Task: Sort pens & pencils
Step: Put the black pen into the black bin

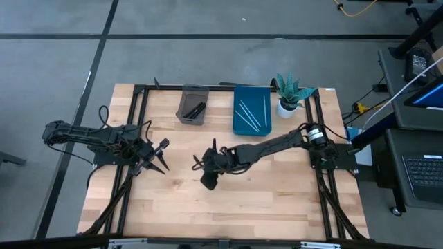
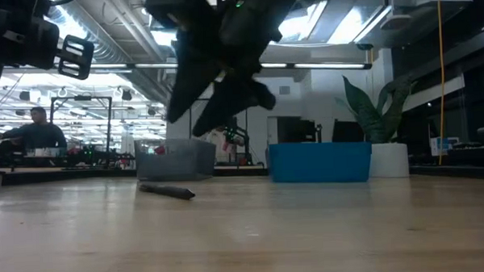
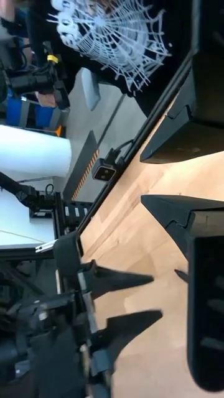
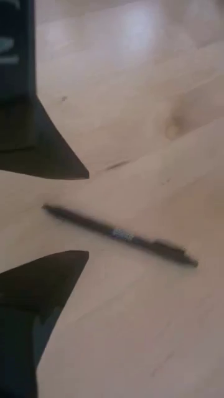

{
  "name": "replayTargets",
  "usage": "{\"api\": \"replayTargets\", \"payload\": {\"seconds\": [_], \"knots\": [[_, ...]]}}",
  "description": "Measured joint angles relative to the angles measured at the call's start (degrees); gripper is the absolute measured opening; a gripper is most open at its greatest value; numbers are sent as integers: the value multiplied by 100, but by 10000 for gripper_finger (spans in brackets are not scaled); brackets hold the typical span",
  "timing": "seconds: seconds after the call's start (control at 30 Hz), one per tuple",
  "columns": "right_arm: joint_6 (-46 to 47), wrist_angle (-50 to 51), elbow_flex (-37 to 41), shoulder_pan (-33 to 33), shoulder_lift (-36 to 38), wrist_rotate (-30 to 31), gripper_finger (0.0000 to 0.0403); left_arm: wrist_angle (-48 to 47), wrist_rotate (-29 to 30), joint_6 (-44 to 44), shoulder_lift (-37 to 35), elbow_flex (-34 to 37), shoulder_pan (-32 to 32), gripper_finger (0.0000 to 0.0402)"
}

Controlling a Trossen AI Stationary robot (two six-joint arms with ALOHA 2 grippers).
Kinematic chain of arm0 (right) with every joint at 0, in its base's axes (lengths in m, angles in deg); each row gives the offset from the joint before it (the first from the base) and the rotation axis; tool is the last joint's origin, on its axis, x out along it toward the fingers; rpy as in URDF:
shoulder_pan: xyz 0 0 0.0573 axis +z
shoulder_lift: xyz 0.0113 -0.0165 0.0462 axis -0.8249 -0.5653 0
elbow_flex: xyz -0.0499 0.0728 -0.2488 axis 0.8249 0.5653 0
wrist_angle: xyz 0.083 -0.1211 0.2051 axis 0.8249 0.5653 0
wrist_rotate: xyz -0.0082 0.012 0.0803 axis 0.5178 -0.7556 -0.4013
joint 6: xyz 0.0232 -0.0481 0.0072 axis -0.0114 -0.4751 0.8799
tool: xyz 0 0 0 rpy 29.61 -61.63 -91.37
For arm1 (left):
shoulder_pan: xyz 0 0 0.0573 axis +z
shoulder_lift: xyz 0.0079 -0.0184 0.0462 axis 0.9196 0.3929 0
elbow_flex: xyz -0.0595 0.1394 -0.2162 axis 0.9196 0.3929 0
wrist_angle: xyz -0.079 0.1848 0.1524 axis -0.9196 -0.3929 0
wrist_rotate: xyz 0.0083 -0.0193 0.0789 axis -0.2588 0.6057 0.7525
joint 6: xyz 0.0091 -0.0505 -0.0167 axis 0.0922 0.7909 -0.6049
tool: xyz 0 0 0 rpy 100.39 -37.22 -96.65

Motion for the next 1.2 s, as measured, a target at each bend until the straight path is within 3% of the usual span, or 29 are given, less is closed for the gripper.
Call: {"api": "replayTargets", "payload": {"seconds": [0.13,0.57,1.2], "knots": [[-128,-143,-3,-68,-90,-135,196,-50,33,-350,-2,0,0,86],[-382,-439,-46,-104,-272,-324,171,-1647,279,-785,-504,-564,103,86],[-630,-676,-85,-297,-1077,-789,169,-1754,322,-736,-640,-562,101,86]]}}
